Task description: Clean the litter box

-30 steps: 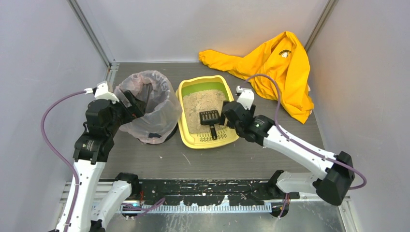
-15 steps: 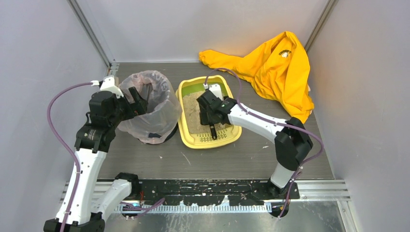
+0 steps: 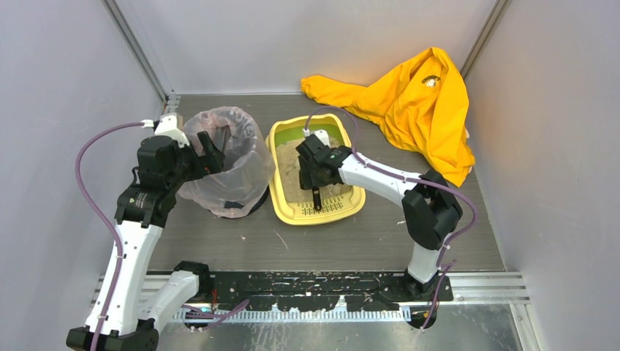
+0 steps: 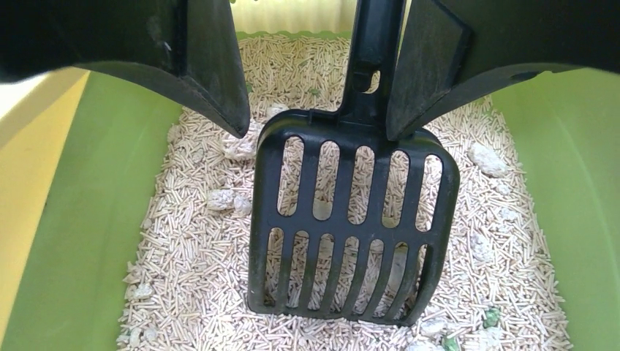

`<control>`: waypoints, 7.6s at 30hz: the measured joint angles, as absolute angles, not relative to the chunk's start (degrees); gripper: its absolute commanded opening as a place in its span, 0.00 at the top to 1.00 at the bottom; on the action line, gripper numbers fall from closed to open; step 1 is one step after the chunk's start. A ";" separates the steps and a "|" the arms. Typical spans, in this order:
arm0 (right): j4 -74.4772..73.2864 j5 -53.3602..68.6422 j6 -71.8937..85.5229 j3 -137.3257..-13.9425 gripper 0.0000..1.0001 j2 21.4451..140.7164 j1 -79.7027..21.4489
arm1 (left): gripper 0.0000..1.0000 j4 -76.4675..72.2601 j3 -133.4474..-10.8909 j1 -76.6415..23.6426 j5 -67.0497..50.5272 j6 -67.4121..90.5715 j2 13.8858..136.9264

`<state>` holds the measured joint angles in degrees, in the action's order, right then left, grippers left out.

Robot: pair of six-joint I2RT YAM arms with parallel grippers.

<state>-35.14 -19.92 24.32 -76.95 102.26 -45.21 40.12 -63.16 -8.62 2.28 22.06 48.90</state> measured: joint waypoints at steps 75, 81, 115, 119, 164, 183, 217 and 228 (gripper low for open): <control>-25.54 -6.33 29.36 -63.51 0.99 77.14 -39.29 | 0.00 37.47 -61.43 -8.62 -6.26 24.03 46.63; -20.16 7.86 33.95 -57.12 0.99 71.50 -35.64 | 0.01 29.87 -56.93 -8.62 -11.05 25.85 39.20; 41.19 54.33 85.38 -41.82 0.99 53.01 -29.85 | 0.03 -11.73 -53.93 -9.08 -63.09 24.43 45.95; 41.45 55.86 85.47 -40.56 0.99 50.76 -29.85 | 0.02 -8.23 -57.36 -10.72 -66.32 20.40 46.52; 3.66 43.53 58.24 -47.68 0.18 46.57 -33.63 | 1.00 12.67 -64.88 -31.88 -48.77 3.79 57.65; -13.80 2.87 30.89 -47.11 0.05 28.34 -33.52 | 1.00 10.22 -59.96 -31.88 -27.40 43.16 56.42; 10.96 23.49 29.93 -46.04 0.17 33.65 -33.52 | 1.00 2.48 -55.83 -31.88 -29.89 50.48 50.39; 14.09 23.55 30.00 -45.89 0.17 38.46 -33.52 | 1.00 -1.69 -54.57 -31.90 -31.79 53.47 50.24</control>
